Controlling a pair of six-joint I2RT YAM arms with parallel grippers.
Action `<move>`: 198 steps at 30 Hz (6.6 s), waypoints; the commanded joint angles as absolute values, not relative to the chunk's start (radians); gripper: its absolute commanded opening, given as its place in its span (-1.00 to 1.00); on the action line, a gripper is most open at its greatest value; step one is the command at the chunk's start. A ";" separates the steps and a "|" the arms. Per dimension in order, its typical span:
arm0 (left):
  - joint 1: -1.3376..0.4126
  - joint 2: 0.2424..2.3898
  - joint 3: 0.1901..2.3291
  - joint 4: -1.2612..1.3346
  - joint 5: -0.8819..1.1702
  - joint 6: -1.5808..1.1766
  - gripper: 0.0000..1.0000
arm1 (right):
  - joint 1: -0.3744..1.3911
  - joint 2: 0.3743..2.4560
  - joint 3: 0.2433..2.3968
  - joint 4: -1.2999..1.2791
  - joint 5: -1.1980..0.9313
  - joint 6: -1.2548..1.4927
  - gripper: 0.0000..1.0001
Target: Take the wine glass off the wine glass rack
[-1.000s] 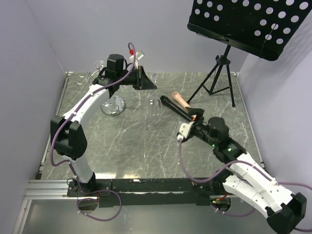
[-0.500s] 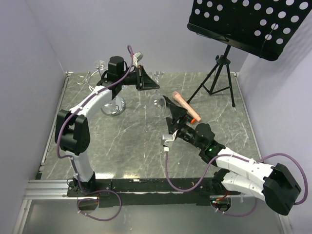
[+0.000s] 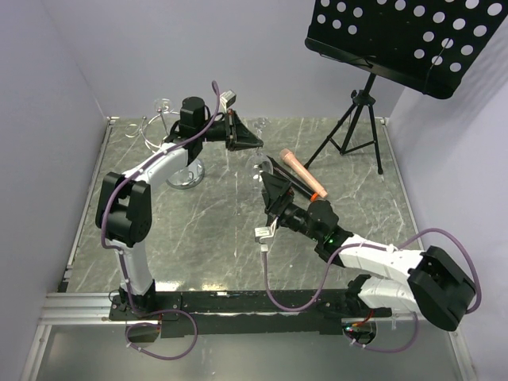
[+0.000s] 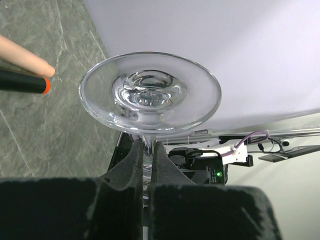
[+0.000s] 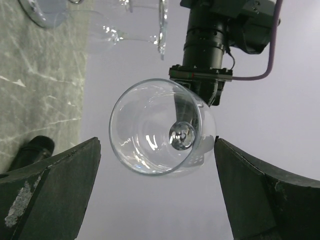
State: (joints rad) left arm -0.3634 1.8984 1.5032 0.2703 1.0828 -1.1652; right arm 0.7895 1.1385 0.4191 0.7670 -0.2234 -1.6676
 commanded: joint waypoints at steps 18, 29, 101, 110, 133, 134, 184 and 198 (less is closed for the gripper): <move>-0.382 1.890 1.512 0.304 1.106 -1.201 -0.99 | 0.796 1.239 0.514 0.939 -0.287 -1.756 0.81; -0.376 1.885 1.508 0.278 1.088 -1.186 0.29 | 0.795 1.187 0.525 0.859 -0.247 -1.733 0.38; -0.273 1.600 1.706 -0.360 0.716 -0.365 0.86 | -0.050 1.040 1.002 -0.324 -0.316 -0.198 0.06; -0.273 1.566 1.678 -0.354 0.713 -0.351 0.87 | -0.215 1.088 0.954 -0.279 -0.385 -0.202 0.07; -0.261 1.536 1.756 -0.413 0.723 -0.230 0.98 | -0.344 1.151 0.850 -0.230 -0.426 -0.176 0.63; -0.261 1.531 1.762 -0.426 0.715 -0.210 0.99 | -0.345 1.143 0.856 -0.239 -0.425 -0.173 0.75; 0.385 0.976 0.543 0.162 1.094 0.436 0.99 | 0.078 1.187 1.367 -0.505 -0.379 -0.313 1.00; 0.359 1.190 0.504 0.575 1.078 0.247 0.97 | 0.121 1.261 1.471 -0.555 -0.364 -0.376 1.00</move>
